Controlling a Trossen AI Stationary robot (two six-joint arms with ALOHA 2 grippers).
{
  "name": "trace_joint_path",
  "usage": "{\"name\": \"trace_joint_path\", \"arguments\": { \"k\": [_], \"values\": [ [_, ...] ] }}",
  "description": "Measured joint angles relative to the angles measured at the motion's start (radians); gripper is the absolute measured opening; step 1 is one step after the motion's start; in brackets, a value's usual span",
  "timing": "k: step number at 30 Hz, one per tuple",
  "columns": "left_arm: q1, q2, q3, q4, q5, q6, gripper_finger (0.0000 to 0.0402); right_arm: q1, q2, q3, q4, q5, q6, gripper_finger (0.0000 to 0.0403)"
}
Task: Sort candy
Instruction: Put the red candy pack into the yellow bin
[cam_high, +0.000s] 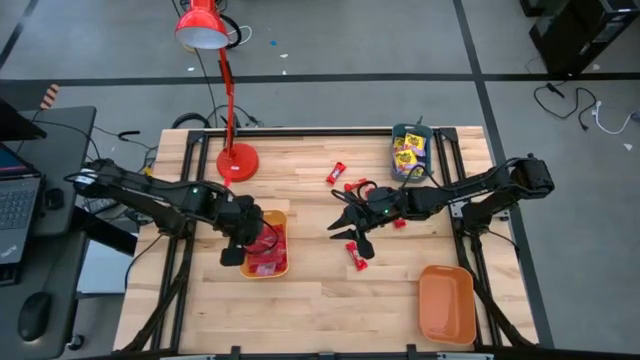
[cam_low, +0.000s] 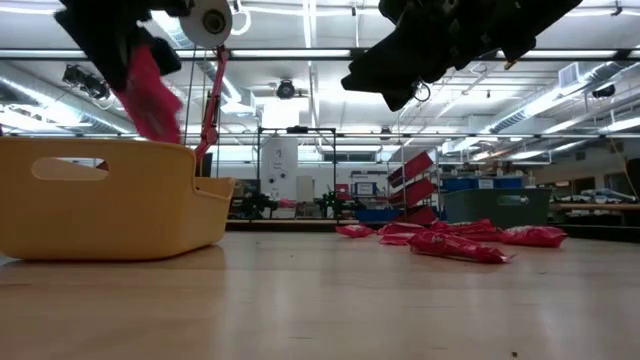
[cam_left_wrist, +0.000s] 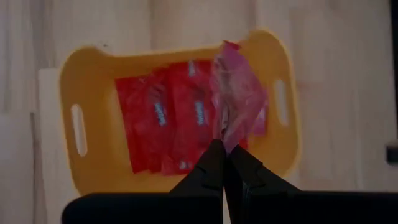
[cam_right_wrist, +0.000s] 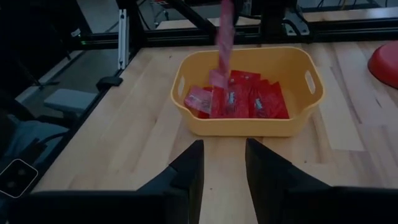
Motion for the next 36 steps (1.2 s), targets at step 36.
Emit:
{"name": "trace_joint_path", "arguments": {
  "k": [36],
  "values": [
    [0.108,0.000,-0.154,0.091,-0.083,-0.307,0.0037,0.000,0.000,0.000,-0.007,0.046,-0.019,0.0103]
  ]
}}
